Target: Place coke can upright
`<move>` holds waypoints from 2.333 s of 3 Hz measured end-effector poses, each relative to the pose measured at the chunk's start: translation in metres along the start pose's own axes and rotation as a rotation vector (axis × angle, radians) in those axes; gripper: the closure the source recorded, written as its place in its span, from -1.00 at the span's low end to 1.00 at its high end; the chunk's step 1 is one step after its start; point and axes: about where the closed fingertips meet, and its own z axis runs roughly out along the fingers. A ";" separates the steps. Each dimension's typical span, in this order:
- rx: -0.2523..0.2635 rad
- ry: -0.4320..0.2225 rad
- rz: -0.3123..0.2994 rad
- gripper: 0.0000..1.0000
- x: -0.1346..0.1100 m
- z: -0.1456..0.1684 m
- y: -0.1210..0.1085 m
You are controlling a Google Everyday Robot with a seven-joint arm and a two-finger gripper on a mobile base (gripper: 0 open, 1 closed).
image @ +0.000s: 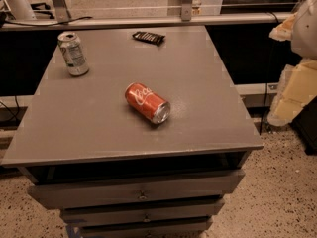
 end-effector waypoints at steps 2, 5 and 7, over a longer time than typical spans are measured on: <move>-0.002 -0.024 0.052 -1.00 -0.017 0.007 -0.007; -0.041 -0.060 0.246 -1.00 -0.167 0.085 -0.011; -0.071 0.014 0.344 -1.00 -0.205 0.157 0.010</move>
Offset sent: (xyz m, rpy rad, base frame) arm 0.0436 0.0509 -0.0089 0.1411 0.0266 -0.1411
